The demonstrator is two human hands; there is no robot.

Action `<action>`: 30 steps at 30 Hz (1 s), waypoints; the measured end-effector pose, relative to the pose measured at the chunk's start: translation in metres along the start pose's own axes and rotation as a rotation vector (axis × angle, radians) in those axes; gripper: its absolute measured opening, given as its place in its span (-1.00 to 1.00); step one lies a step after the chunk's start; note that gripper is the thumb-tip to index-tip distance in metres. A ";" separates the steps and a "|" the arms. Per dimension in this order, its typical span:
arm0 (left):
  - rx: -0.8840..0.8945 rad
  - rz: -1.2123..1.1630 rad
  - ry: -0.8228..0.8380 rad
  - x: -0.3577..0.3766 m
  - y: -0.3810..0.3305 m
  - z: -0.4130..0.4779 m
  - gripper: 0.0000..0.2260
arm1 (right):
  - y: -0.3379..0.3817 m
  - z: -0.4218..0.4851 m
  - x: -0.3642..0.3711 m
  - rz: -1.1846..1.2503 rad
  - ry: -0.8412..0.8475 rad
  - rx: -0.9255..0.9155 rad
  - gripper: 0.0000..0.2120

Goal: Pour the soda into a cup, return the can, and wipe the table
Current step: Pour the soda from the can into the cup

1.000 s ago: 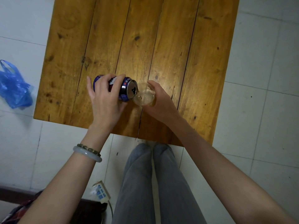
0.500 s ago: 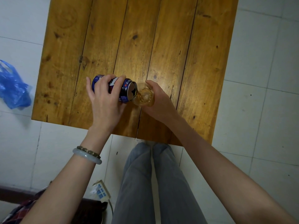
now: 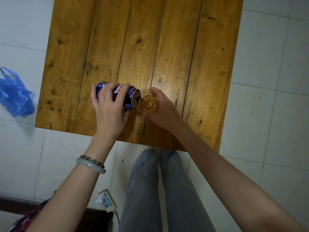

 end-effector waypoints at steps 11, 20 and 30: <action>0.000 -0.058 0.016 0.001 0.000 -0.002 -0.41 | -0.002 -0.002 0.003 0.007 -0.001 -0.004 -0.35; -0.016 -0.056 0.033 0.002 0.000 0.000 -0.41 | 0.000 -0.003 0.002 0.005 -0.007 -0.014 -0.34; -0.009 -0.015 0.030 0.002 -0.002 -0.001 -0.44 | -0.001 -0.006 0.000 0.013 -0.005 0.000 -0.34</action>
Point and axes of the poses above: each hand's wrist, its own z-axis towards the middle knuckle, its own x-axis out of the palm, y = z × x, the point moved 9 cm from there along z, towards the middle knuckle, and after that the axes turned 2 degrees about y, right-handed, at the moved point
